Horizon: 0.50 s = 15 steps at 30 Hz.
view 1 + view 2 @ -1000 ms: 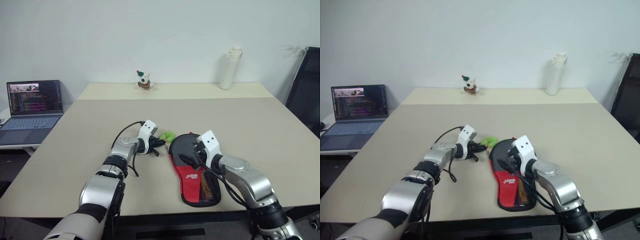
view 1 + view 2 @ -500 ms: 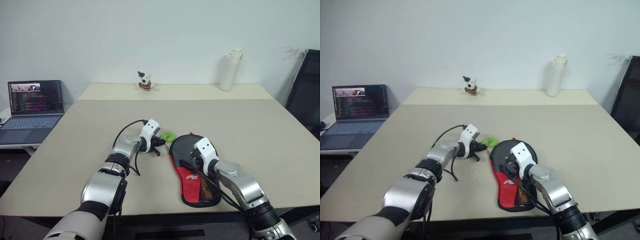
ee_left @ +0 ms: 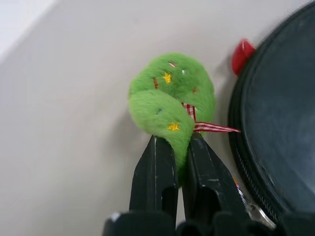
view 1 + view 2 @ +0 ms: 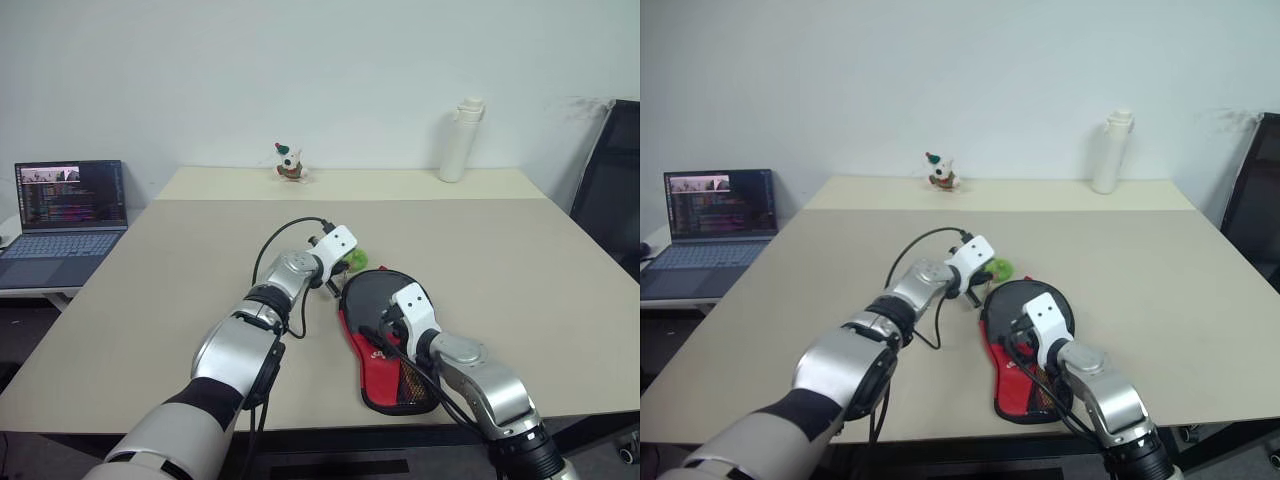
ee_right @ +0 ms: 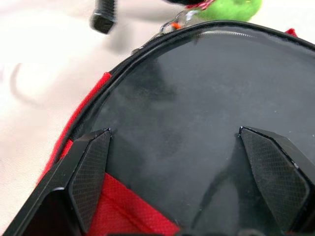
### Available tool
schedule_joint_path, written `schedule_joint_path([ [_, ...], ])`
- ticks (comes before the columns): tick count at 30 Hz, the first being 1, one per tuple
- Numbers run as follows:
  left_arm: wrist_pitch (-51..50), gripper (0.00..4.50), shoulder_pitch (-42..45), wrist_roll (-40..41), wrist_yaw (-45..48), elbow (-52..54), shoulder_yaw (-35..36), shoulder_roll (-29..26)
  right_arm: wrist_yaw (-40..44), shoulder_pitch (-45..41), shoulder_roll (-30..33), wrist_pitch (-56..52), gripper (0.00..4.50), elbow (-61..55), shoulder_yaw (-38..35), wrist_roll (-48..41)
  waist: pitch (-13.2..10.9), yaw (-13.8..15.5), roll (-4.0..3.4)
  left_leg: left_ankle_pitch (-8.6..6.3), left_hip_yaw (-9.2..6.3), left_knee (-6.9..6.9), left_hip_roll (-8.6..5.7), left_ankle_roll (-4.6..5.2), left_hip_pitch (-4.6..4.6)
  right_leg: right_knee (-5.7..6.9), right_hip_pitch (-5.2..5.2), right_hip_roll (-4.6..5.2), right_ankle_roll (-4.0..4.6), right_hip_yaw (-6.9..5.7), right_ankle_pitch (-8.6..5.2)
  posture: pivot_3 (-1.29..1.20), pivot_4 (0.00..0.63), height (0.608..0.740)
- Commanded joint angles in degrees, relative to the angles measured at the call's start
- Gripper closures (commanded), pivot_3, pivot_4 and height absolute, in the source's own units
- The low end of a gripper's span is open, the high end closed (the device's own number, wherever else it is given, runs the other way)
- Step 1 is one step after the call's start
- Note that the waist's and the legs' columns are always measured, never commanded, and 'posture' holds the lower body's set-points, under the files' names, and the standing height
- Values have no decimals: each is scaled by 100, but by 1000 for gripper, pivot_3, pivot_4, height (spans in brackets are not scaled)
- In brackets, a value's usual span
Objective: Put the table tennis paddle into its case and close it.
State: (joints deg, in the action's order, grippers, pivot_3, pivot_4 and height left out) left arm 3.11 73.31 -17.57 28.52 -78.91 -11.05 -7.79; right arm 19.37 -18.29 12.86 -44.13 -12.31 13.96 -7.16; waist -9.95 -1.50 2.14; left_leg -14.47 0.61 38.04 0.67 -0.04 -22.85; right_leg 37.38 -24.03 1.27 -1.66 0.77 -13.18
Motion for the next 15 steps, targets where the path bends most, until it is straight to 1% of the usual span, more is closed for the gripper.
schedule_joint_path([
  [1,398,4482,344,-390,-404,56,-246,108,-60,431,-81,-477,0,38,295,21,1,0,1,0,0,0,0,0,0,0,0,0,0,0,0,0,150,740],
  [8,1004,4482,580,-966,-920,17,-646,385,-218,822,-268,-646,0,-285,506,95,7,1,9,0,-1,-1,0,0,1,-3,1,-1,-1,-3,-1,0,150,740],
  [15,1604,4482,864,-1644,-1471,-9,-1219,820,-347,1190,-405,-724,0,-531,629,106,13,25,19,-1,-5,-5,0,-1,-4,-16,3,1,-1,-7,-1,0,150,740],
])
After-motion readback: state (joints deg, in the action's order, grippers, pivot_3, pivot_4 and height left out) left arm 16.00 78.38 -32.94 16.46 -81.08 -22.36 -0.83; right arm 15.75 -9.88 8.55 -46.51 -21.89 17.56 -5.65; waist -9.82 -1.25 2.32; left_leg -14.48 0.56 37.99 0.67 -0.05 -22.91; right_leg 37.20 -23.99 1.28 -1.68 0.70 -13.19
